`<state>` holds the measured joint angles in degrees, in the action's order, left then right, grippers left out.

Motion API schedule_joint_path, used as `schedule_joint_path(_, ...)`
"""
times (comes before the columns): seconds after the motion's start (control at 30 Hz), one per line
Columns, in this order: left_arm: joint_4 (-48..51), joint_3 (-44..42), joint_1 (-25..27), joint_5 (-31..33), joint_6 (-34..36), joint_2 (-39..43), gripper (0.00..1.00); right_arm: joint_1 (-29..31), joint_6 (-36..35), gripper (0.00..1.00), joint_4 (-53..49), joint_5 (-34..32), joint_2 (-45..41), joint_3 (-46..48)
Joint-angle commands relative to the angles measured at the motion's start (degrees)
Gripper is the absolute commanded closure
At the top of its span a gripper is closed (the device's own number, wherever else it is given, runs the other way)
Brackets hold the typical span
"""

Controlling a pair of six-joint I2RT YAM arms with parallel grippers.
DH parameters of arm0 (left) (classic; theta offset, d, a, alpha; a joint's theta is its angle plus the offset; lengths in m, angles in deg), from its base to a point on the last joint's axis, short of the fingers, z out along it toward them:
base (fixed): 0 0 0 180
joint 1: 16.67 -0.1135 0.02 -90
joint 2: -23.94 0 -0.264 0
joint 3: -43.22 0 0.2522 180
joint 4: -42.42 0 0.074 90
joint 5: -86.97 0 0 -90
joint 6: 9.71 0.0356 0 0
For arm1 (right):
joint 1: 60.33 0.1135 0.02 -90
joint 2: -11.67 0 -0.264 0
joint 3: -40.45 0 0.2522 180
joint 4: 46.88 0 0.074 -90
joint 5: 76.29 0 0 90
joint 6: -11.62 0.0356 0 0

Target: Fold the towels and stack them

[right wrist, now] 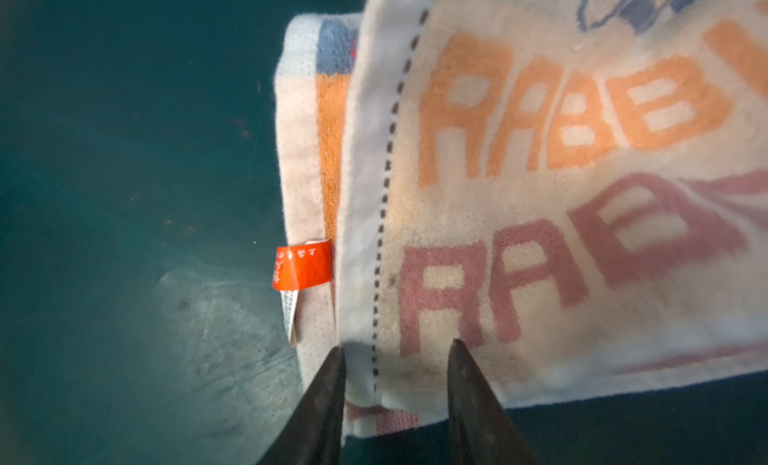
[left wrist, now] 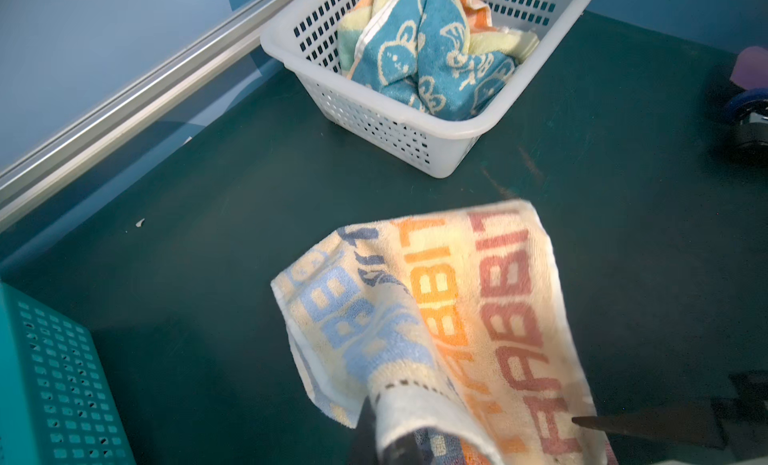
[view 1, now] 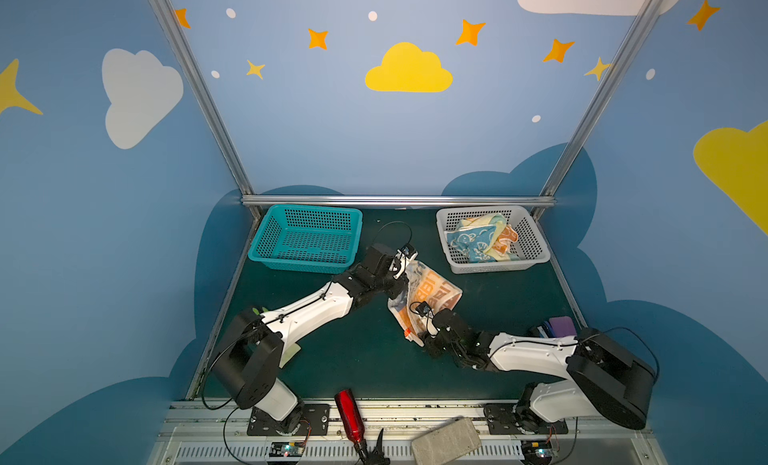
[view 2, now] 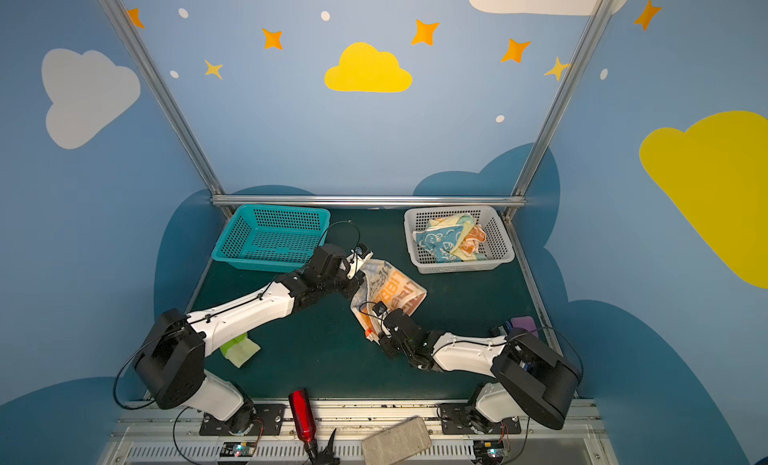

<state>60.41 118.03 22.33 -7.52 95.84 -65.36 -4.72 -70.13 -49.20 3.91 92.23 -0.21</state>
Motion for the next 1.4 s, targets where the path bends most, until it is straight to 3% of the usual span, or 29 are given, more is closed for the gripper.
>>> schedule_joint_path(0.0,1.4,1.1,-0.2,0.4,-0.9,-0.5,0.96,0.3,1.2,0.60,1.6,-1.2,1.2,-1.8)
schedule_joint_path(0.33,1.8,1.7,0.0,0.8,-1.5,-1.9,0.96,0.3,2.1,0.60,1.4,-2.1,5.3,-3.8)
schedule_joint_path(0.73,6.0,6.2,-0.1,2.9,-4.3,-2.3,0.96,1.0,1.0,0.60,0.8,0.4,4.1,-3.6)
schedule_joint_path(1.03,8.7,8.2,-0.1,3.3,-5.0,-3.4,0.96,0.8,4.5,0.64,0.4,-7.2,5.2,-3.7)
schedule_joint_path(1.13,8.8,8.2,0.0,3.3,-5.0,-3.4,0.96,0.5,4.8,0.72,0.7,-7.9,5.3,-3.8)
schedule_joint_path(1.3,9.0,8.4,0.1,4.0,-4.9,-3.8,0.96,0.4,4.1,1.00,0.4,-7.5,4.1,-3.8)
schedule_joint_path(1.37,9.0,8.4,0.0,4.3,-4.9,-3.9,0.96,0.2,4.1,1.00,-1.0,-7.7,3.5,-4.2)
